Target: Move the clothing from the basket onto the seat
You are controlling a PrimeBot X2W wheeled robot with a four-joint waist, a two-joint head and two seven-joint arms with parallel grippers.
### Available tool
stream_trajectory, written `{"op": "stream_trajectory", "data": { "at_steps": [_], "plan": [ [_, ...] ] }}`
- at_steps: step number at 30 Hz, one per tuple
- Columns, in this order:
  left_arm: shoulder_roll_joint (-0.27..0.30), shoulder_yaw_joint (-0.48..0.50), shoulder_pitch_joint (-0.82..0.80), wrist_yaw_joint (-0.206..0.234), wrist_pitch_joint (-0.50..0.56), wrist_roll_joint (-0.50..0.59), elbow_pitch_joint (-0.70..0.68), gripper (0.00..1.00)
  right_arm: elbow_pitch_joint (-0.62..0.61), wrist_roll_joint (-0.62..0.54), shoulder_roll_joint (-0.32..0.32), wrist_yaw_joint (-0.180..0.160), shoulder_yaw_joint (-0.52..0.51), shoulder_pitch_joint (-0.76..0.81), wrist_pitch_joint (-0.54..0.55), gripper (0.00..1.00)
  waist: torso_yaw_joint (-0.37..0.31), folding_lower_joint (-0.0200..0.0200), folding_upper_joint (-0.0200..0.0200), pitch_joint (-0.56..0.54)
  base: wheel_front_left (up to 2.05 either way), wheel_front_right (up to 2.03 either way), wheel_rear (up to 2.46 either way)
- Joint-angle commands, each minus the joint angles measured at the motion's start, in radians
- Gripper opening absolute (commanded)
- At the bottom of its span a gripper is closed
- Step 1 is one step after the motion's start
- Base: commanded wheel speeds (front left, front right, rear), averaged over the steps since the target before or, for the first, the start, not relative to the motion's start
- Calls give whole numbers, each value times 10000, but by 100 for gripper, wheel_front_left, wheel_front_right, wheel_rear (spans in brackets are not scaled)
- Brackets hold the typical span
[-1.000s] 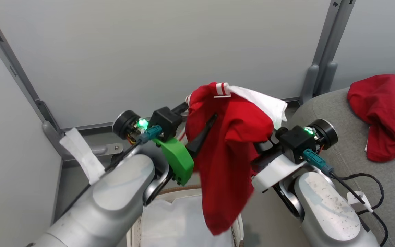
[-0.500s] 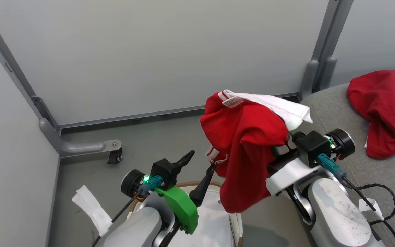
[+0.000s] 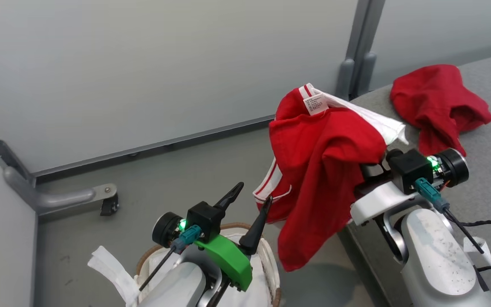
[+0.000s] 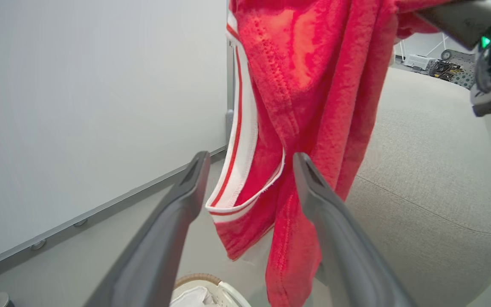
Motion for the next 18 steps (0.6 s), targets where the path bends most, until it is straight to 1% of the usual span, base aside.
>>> {"op": "stream_trajectory", "data": {
  "at_steps": [1,5,9,13,18],
  "plan": [
    [-34,104,160,-35,-6,134,-83,100,-5,-119,-39,-14,-110,-79,-49,0,-872,0,-1,252,0,0,0],
    [-199,240,206,-84,-6,450,-206,100,4,-304,-129,-14,-466,-105,-49,0,-1590,0,-1,451,0,0,0],
    [-239,192,125,-131,-8,655,-245,100,-46,-355,-224,-14,-785,-122,-49,0,-2099,0,-1,742,0,0,0],
    [-278,121,-59,-166,-7,828,-254,100,-84,-387,-320,-13,-1053,-284,-49,0,-2351,0,-1,1071,0,0,0],
    [-295,19,-267,-168,-7,980,-261,100,-38,-486,-533,-14,-1021,-689,-49,0,-2301,0,-1,1500,0,0,0]
  ]
}}
